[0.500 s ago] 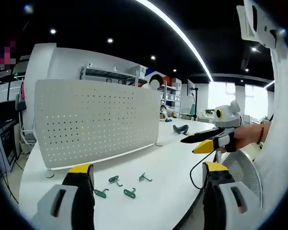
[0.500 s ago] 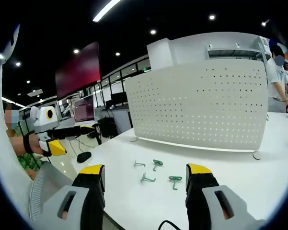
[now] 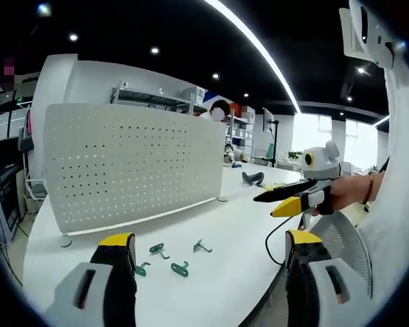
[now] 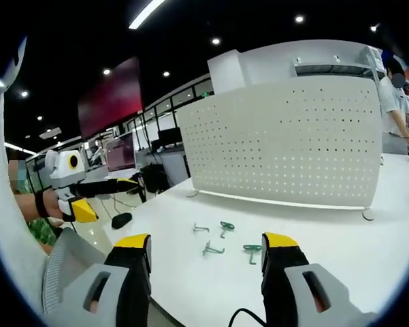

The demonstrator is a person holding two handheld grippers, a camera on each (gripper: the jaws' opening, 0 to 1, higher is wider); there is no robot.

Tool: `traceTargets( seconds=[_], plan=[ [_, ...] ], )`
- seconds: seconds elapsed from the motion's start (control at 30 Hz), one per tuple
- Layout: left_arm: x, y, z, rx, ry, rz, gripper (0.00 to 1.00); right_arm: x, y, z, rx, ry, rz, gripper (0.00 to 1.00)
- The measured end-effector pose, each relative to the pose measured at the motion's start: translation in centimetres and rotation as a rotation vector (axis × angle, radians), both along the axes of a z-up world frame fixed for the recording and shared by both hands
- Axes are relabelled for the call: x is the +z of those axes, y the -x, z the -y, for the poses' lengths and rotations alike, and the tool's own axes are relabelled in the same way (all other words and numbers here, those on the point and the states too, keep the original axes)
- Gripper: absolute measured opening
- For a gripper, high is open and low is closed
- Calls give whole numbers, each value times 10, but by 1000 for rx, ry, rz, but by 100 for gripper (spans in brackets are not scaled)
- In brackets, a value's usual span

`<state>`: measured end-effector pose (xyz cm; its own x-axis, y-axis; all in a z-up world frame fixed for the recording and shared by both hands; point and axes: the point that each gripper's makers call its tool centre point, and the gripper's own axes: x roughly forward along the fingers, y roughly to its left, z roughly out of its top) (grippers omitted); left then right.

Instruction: Insert the hook assembly into the mounting plate slot until the hook locks in place.

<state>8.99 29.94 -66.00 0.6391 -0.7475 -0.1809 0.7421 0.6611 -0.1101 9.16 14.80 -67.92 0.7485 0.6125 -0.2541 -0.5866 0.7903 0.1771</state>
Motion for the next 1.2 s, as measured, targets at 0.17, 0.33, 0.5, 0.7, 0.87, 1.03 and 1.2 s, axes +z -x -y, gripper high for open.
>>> traceTargets(
  seconds=[0.17, 0.33, 0.5, 0.7, 0.87, 1.03, 1.2],
  plan=[
    [-3, 3, 3, -10, -16, -4, 92, 1, 0, -2, 4, -26, -11, 65],
    [-6, 5, 6, -20, -27, -10, 91, 2, -1, -2, 4, -24, -2, 65],
    [-5, 6, 8, -26, -34, -10, 91, 2, -1, -1, 2, -20, -4, 65],
    [-6, 5, 10, -36, -43, -10, 91, 2, -3, 2, -10, -30, -2, 64],
    [-9, 4, 11, -40, -45, -17, 91, 1, -3, 4, -20, -39, -2, 64],
    [-12, 5, 15, -46, -49, -27, 90, -1, -3, 5, -25, -42, -5, 64],
    [-18, 2, 18, -47, -54, -44, 89, -1, -5, 6, -30, -51, -7, 64]
  ],
)
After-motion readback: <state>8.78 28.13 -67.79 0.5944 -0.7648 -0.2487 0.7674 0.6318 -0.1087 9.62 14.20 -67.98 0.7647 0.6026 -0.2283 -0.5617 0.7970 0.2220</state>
